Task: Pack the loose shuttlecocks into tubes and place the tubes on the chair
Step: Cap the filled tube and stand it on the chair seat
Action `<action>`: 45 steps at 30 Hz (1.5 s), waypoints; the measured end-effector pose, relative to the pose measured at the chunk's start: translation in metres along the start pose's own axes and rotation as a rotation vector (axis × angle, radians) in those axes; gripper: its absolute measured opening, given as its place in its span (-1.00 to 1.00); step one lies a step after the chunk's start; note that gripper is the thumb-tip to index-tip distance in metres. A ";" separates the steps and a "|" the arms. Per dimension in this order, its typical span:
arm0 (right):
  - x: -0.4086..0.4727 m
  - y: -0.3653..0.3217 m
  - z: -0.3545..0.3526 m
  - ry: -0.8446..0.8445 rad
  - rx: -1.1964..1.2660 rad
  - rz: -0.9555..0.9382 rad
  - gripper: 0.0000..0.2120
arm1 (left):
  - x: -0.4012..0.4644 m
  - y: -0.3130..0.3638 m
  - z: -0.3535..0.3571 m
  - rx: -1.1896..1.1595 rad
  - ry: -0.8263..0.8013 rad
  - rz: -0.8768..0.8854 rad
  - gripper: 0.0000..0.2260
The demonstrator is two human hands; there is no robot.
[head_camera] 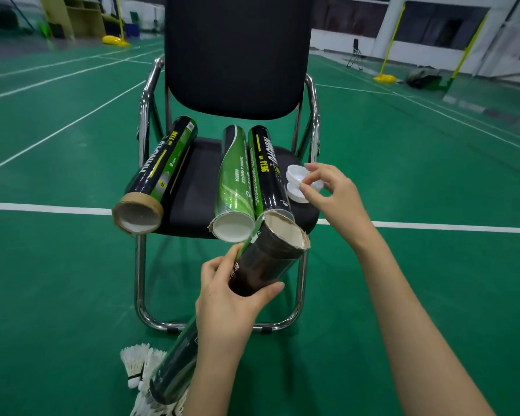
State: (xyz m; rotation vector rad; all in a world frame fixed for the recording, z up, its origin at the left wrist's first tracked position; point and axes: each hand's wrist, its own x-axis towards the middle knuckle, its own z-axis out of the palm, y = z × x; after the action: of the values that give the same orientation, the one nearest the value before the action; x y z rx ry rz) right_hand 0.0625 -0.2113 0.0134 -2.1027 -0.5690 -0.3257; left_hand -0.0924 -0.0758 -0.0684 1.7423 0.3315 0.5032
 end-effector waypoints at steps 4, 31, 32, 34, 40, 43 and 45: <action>-0.050 -0.042 -0.017 -0.157 0.145 -0.014 -0.87 | -0.015 0.004 -0.007 0.009 -0.011 0.008 -0.37; -0.116 -0.175 -0.044 -0.186 0.056 -0.185 -0.39 | -0.024 0.118 -0.072 0.194 -0.262 0.254 -0.53; -0.116 -0.178 -0.041 -0.161 0.036 -0.198 -0.36 | -0.020 0.120 -0.076 0.209 -0.282 0.256 -0.54; -0.113 -0.175 -0.033 -0.127 0.021 -0.210 -0.33 | -0.015 0.120 -0.082 0.212 -0.321 0.237 -0.55; -0.107 -0.150 -0.019 -0.090 -0.022 -0.189 -0.38 | -0.004 0.106 -0.075 0.167 -0.436 0.151 -0.55; -0.106 -0.143 -0.016 -0.114 -0.073 -0.170 -0.38 | 0.001 0.093 -0.069 0.151 -0.464 0.124 -0.53; -0.106 -0.139 -0.011 -0.141 -0.107 -0.177 -0.38 | 0.003 0.083 -0.067 0.110 -0.466 0.121 -0.51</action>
State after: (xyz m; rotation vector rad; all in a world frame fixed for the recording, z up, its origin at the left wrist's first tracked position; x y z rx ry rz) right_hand -0.1001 -0.1825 0.0720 -2.1949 -0.8403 -0.3148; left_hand -0.1276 -0.0364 0.0244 1.9331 -0.0793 0.1550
